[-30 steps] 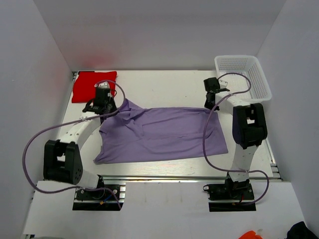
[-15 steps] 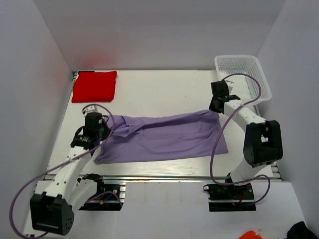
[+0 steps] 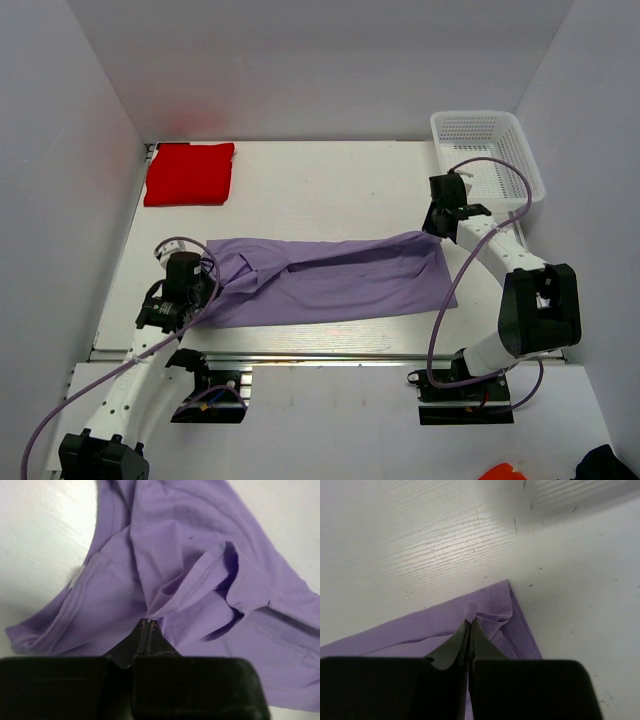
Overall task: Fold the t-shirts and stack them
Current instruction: Fold the other side of the tshirt into a rectangle
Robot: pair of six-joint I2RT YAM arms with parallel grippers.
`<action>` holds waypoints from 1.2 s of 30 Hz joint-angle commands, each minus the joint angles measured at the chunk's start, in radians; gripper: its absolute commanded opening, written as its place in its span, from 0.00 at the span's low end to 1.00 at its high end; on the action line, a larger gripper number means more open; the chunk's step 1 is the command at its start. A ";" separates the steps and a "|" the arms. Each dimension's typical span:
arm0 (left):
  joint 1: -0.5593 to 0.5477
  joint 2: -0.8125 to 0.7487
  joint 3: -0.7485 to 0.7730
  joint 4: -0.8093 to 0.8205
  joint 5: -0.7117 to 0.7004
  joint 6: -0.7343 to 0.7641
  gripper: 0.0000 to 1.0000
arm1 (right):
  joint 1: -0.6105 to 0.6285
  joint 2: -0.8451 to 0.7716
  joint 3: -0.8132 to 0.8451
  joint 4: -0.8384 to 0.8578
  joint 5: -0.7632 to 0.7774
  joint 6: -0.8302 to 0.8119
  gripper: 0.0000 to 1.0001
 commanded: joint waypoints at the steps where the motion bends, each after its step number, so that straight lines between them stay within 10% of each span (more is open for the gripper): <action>1: -0.003 -0.023 -0.040 -0.049 0.027 -0.063 0.00 | -0.007 -0.047 -0.034 0.001 -0.006 0.011 0.00; 5: -0.003 -0.045 -0.067 -0.110 0.042 -0.095 0.00 | -0.010 -0.078 -0.102 0.002 0.006 0.040 0.00; 13: -0.003 -0.056 -0.067 -0.138 0.068 -0.143 0.40 | -0.029 -0.119 -0.263 -0.068 0.152 0.201 0.20; 20: -0.003 -0.037 0.033 -0.132 -0.038 -0.108 0.61 | -0.048 -0.239 -0.254 -0.130 0.218 0.232 0.84; 25: -0.003 0.022 0.042 0.088 0.024 -0.014 0.99 | -0.035 -0.300 -0.216 -0.004 -0.083 -0.029 0.90; 29: -0.003 0.186 0.091 0.250 0.093 0.107 1.00 | 0.057 -0.293 -0.175 0.114 -0.454 -0.185 0.90; 36: 0.017 0.545 0.211 0.405 0.125 0.176 1.00 | 0.405 -0.078 -0.009 0.172 -0.537 -0.357 0.90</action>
